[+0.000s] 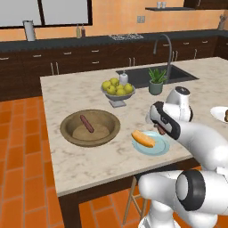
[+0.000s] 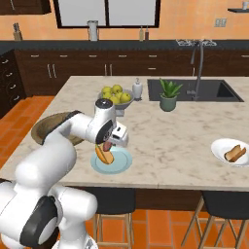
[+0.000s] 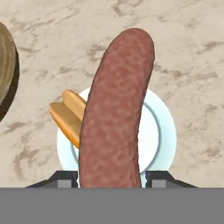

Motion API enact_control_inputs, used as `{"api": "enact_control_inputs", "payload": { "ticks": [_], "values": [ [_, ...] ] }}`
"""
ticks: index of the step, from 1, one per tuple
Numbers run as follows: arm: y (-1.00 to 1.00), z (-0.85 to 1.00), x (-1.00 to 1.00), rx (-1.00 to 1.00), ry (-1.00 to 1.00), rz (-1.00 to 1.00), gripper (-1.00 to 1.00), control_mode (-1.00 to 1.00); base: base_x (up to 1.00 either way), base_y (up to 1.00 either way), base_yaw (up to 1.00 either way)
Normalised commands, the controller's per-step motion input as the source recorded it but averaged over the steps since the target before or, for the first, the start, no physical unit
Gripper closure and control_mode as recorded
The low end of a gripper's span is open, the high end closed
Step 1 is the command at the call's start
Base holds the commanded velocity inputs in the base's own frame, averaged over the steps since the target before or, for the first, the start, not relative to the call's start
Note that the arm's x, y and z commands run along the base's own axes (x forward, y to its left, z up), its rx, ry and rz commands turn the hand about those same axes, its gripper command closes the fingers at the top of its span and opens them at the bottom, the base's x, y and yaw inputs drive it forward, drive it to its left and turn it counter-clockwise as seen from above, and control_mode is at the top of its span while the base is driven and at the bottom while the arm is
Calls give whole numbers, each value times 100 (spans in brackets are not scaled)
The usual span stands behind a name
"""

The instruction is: Place one bun and one sausage from the bowl on each plate.

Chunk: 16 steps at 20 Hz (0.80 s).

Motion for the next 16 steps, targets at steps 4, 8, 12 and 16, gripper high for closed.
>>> {"api": "enact_control_inputs", "payload": {
  "ticks": [4, 8, 12, 16],
  "values": [
    [-46, -59, 0, 0, 4, -1, 100, -100, 0, 0, 0],
    [-23, -73, 0, 0, 3, 0, 100, -100, 0, 0, 0],
    [-14, -50, 0, 3, 1, 0, 100, -100, 0, 0, 0],
    [0, -33, 0, 2, 0, 0, 100, -100, 0, 0, 0]
  ]
}}
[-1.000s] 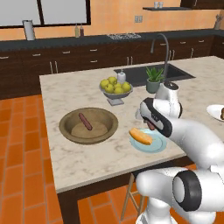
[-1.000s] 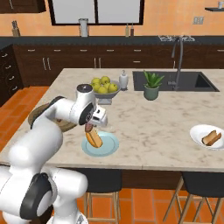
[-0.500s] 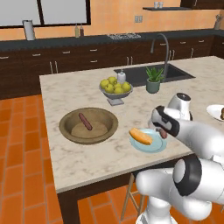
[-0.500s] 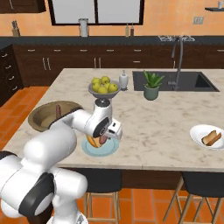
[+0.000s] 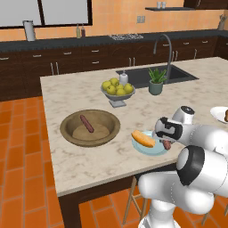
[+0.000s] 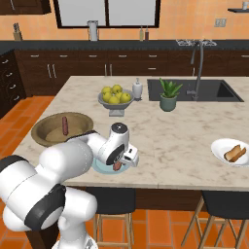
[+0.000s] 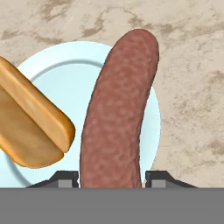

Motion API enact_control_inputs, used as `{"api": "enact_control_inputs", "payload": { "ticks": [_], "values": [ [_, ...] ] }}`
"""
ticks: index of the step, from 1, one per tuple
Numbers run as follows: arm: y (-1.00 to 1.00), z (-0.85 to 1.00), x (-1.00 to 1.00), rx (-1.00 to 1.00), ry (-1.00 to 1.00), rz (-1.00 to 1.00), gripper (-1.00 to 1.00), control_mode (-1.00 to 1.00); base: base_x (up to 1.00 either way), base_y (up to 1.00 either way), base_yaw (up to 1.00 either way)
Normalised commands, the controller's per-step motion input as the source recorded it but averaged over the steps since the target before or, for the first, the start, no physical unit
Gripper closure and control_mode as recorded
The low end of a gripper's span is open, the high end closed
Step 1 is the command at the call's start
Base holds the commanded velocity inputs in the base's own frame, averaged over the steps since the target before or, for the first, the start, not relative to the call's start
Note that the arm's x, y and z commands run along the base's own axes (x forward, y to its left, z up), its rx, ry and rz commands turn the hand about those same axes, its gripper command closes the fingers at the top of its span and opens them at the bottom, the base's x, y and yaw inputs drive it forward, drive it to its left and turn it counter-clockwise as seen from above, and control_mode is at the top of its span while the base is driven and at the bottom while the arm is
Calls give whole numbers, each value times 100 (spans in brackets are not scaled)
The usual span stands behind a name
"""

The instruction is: Place one bun and one sausage from the bowl on each plate.

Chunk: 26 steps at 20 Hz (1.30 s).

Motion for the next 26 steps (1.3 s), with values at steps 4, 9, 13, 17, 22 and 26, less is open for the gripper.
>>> {"api": "enact_control_inputs", "payload": {
  "ticks": [4, 9, 13, 17, 22, 26],
  "values": [
    [0, -34, 0, 2, 0, 0, -100, -100, 0, 0, 0],
    [0, -2, -1, 4, 0, 0, -100, -100, 0, 0, 0],
    [4, 41, -16, 0, -1, -3, -100, -100, 0, 0, 0],
    [2, 76, -37, 0, -7, -6, -100, -100, 0, 0, 0],
    [60, 68, -41, 0, -1, -1, -100, -100, 0, 0, 0],
    [100, 23, -4, 0, 0, 5, -100, -100, 0, 0, 0]
  ]
}}
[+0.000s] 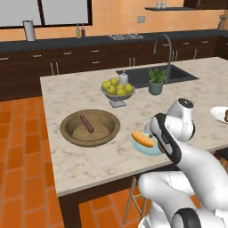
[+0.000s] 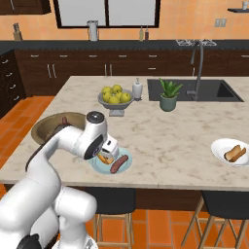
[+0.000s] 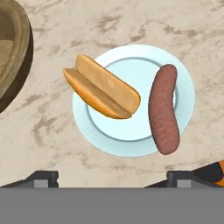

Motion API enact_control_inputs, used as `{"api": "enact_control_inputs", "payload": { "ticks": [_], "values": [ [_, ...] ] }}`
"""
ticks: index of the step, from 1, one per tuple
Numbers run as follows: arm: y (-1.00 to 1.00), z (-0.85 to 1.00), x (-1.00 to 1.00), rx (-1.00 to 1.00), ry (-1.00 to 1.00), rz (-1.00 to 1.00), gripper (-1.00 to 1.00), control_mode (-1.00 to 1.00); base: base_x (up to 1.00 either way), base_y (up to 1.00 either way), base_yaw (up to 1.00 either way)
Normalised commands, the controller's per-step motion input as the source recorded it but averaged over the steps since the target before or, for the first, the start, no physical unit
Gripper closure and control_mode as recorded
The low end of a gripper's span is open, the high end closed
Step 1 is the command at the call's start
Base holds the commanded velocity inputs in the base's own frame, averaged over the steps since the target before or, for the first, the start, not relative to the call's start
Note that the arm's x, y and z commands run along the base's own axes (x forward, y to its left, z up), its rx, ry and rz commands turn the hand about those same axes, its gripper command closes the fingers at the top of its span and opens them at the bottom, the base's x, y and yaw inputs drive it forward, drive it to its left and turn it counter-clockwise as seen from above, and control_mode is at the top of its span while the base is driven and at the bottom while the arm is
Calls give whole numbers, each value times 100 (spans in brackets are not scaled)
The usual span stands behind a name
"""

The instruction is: Place one bun and one sausage from the bowl on each plate.

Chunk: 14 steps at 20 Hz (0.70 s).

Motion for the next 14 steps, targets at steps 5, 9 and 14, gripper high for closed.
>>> {"api": "enact_control_inputs", "payload": {
  "ticks": [5, 9, 14],
  "values": [
    [99, 27, 1, 0, -8, 12, -100, -100, 0, 0, 0],
    [90, 52, 9, 0, -14, 6, -100, -100, 0, 0, 0],
    [75, 47, 19, 0, -13, 3, -100, -100, 0, 0, 0]
  ]
}}
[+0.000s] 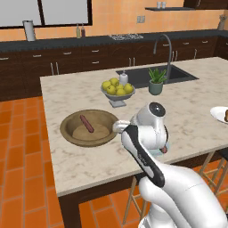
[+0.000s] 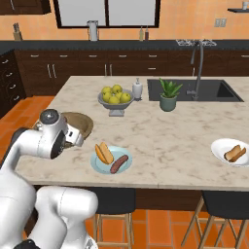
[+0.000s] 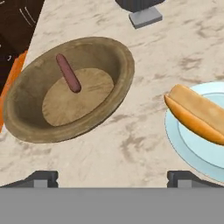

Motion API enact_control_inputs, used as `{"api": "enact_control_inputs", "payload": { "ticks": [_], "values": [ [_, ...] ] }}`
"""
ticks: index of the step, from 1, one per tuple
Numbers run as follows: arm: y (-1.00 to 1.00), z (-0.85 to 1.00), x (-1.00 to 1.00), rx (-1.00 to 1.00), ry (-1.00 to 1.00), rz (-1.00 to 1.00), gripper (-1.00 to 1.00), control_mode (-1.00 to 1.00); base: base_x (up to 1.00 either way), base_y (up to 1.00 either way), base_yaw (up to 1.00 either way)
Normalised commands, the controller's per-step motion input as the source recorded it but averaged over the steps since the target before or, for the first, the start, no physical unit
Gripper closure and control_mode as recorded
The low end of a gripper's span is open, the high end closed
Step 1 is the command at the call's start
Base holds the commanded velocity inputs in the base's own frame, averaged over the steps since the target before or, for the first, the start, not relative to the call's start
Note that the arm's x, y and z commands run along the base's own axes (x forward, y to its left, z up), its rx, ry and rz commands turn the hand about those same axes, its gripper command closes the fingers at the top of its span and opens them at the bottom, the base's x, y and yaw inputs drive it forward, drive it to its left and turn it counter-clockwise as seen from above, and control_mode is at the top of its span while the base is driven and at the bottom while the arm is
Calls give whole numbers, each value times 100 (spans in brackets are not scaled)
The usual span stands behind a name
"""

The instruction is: Place one bun and one sausage from the bowl on each plate.

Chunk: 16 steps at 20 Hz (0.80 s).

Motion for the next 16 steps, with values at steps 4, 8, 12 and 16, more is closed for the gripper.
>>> {"api": "enact_control_inputs", "payload": {
  "ticks": [4, 8, 12, 16],
  "values": [
    [59, 31, 45, 0, -14, 1, -100, -100, 0, 0, 0],
    [44, 10, 69, -2, 6, 8, -100, -100, 0, 0, 0],
    [37, 0, 75, -6, 27, 16, -100, -100, 0, 0, 0],
    [33, -2, 58, -9, 22, 16, -100, -100, 0, 0, 0]
  ]
}}
